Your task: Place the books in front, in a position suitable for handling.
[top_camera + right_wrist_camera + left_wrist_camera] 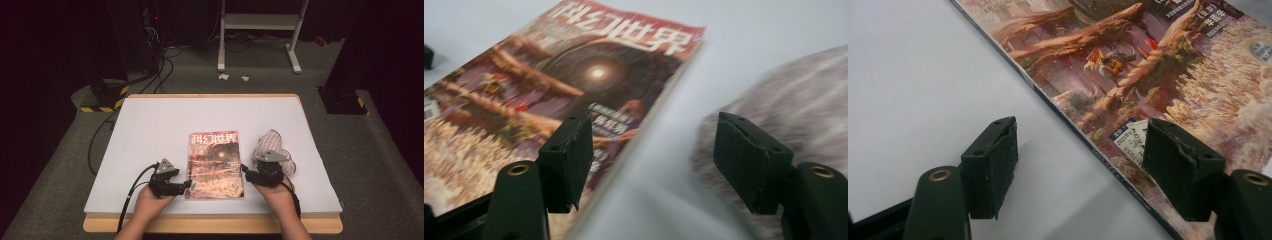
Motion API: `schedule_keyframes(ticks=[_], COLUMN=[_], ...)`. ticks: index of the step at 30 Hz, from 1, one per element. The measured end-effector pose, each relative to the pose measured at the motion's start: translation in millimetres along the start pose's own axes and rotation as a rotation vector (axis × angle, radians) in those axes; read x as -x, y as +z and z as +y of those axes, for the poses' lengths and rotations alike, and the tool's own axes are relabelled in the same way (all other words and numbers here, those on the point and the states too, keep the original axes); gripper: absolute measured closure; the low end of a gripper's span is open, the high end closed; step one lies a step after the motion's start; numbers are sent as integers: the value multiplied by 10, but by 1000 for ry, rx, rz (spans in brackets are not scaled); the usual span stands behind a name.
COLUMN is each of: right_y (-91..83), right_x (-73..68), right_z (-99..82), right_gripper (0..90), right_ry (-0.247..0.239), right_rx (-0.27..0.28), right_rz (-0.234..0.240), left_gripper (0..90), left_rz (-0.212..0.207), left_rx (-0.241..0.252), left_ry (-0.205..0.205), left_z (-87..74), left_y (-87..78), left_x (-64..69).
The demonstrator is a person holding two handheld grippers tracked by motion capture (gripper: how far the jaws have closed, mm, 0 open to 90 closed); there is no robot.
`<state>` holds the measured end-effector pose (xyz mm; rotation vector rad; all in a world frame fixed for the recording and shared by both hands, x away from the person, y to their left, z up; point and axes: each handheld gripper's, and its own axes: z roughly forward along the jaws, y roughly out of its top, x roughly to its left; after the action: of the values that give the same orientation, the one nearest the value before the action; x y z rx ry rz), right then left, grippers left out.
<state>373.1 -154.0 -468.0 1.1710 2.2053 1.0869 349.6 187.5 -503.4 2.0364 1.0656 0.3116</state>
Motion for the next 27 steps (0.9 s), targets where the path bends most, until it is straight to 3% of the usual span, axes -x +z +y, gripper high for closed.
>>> schedule_keyframes(ticks=[3, 10, 19, 25, 27], right_y=[52, 266, 273, 278, 282], right_x=[-67, -218, -193, -261, -286], right_z=[-37, -153, -231, -229, -226], right_gripper=[328, 341, 337, 363, 362], right_ry=[-1, 4, 69, 49, 43], right_rx=[-6, -90, -88, -89, -88], right_rz=[18, 60, 91, 123, 111], left_gripper=[289, 264, 258, 213, 210], left_rz=[2, 7, 13, 19, 25], left_rx=[-7, -8, -25, -21, -20], left_ry=[5, 14, -2, 4, 6], left_z=[10, 46, 103, 134, 133], left_y=[7, 74, 138, 201, 206], left_x=[18, 100, 178, 248, 259])
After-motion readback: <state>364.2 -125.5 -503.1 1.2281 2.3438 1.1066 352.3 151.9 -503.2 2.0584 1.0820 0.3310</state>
